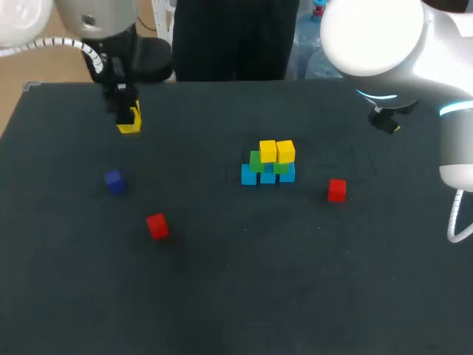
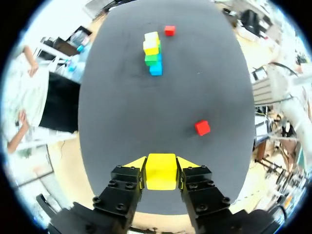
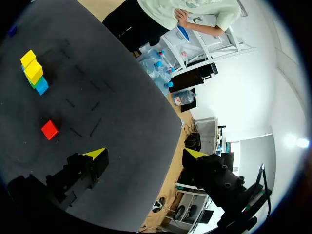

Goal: Place the blue cubes, place green cubes on the blue cubes, place the yellow cubes on the green cubes, then place the red cubes on the yellow cubes, and place purple cube on the red cubes.

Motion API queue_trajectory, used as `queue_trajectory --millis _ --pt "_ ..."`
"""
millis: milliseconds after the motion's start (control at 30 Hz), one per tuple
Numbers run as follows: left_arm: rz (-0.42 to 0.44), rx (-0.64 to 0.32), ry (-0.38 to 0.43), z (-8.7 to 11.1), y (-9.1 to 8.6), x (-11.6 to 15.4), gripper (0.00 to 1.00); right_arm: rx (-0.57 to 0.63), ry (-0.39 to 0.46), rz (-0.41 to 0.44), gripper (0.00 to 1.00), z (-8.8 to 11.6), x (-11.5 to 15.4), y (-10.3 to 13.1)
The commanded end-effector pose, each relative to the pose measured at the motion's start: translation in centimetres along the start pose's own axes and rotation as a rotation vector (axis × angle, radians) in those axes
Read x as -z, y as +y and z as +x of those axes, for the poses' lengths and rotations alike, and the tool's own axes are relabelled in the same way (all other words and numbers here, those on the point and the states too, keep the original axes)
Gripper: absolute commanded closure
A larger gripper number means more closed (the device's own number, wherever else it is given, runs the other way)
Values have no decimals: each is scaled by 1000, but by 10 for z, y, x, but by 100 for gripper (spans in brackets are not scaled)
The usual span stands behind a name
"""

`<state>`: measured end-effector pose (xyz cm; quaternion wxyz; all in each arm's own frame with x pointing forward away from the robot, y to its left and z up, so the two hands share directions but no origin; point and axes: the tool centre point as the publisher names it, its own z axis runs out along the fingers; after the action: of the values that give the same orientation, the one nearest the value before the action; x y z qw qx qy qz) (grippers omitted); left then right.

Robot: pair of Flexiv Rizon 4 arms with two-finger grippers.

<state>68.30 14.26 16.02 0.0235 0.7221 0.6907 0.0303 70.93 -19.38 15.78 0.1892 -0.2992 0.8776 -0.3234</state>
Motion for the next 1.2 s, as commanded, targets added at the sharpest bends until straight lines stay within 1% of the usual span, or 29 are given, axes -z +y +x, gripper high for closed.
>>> queue_trajectory --millis 33,100,167,233,267,333,433,500,533,600,700,767,1000,1200 --pt "86 -32 18 -8 13 -14 100 -1 -4 1 0 1 -1 0" --pt "39 -48 38 -14 15 -16 100 -1 -4 1 0 1 -1 0" --pt "18 -56 50 -19 17 -14 100 -1 -4 1 0 1 -1 0" --pt "-19 -41 83 -23 22 -16 100 -1 -4 1 0 1 -1 0" --pt "-22 -25 93 -25 26 -18 100 -1 -4 1 0 1 -1 0" --pt "-32 8 93 -28 32 -20 100 -1 -4 1 0 1 -1 0" --pt "-14 33 76 -32 38 -22 100 -1 -4 1 0 1 -1 0" --pt "-20 33 76 -34 40 -25 100 -1 -4 1 0 1 -1 0" --pt "-4 39 64 -35 40 -25 100 -1 -4 1 0 1 -1 0" --pt "-6 27 66 -39 39 -27 100 -1 -4 1 0 1 -1 0" --pt "13 -2 50 -46 36 -28 100 -1 -4 1 0 1 -1 0" --pt "32 -18 52 -51 35 -29 100 -1 -4 1 0 1 -1 0" --pt "44 -59 65 -67 36 -32 100 -1 -4 1 0 1 -1 0" --pt "54 -95 71 -85 34 -36 100 -1 -4 1 0 1 -1 0"
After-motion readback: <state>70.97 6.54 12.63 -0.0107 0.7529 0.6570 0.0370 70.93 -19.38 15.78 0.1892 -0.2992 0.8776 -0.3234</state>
